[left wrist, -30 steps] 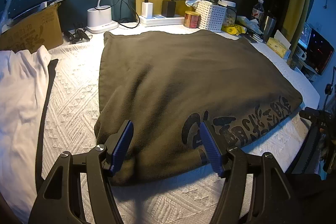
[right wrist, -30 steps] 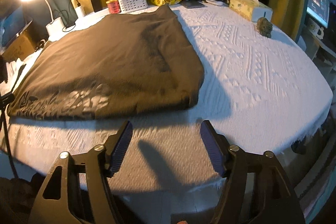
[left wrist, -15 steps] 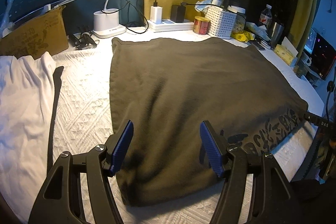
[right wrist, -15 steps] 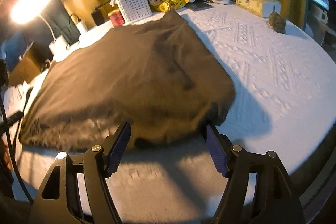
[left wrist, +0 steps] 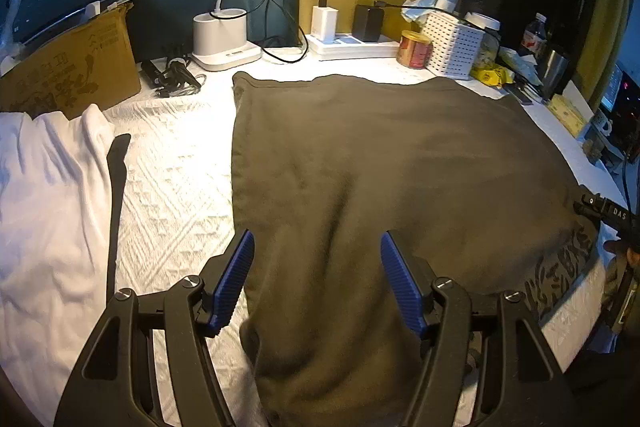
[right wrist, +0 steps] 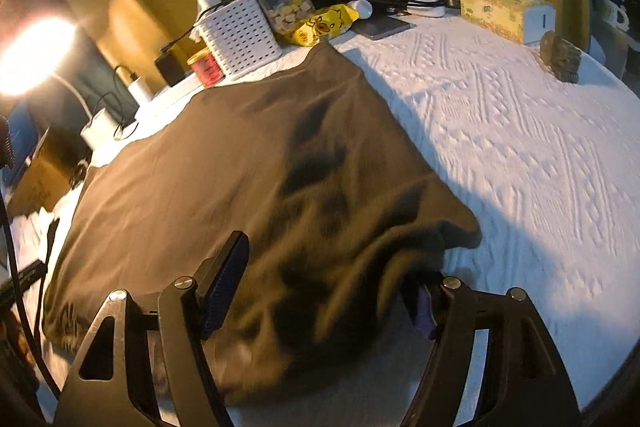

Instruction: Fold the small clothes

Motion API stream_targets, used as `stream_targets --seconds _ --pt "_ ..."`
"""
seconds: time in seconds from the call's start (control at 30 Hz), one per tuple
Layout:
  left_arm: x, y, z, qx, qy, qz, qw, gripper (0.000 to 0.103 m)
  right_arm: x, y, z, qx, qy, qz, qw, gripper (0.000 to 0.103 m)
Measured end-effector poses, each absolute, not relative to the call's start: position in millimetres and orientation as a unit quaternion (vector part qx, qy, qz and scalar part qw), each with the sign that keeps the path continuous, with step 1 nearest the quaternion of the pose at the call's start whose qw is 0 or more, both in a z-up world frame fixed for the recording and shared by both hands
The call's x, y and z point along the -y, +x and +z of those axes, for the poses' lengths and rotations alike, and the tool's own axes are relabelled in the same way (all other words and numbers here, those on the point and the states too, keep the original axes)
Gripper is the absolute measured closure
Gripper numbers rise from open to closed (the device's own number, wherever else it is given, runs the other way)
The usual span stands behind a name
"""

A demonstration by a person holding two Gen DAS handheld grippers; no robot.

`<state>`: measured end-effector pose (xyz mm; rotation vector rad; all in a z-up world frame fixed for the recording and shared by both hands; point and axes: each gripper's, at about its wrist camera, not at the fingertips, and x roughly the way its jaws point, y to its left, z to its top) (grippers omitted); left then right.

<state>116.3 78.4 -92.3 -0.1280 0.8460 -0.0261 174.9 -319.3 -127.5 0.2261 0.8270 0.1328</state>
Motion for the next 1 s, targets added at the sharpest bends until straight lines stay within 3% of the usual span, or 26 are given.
stream_targets --seconds 0.3,0.37,0.4,0.43,0.53,1.0 --pt "-87.3 142.9 -90.5 -0.416 -0.070 -0.005 0.907 0.037 303.4 223.3 -127.4 -0.412 0.069 0.095 0.904 0.033" --pt "-89.1 147.9 -91.9 -0.417 -0.072 -0.007 0.906 0.037 290.9 231.2 -128.9 -0.414 0.038 0.097 0.904 0.046" --pt "-90.2 151.0 -92.6 -0.418 -0.073 -0.008 0.906 0.037 285.7 234.8 -129.9 -0.416 0.026 0.097 0.904 0.064" --pt "-91.2 153.1 -93.1 -0.418 -0.073 -0.010 0.905 0.037 281.1 239.4 -131.2 -0.419 0.018 0.097 0.903 0.071" --pt "-94.5 159.8 -94.9 -0.419 -0.073 -0.017 0.905 0.037 273.5 247.2 -132.6 -0.420 -0.001 0.097 0.903 0.081" --pt "-128.5 159.2 -96.5 -0.401 -0.093 -0.029 0.911 0.037 229.2 242.4 -92.0 -0.373 -0.005 0.134 0.918 0.087"
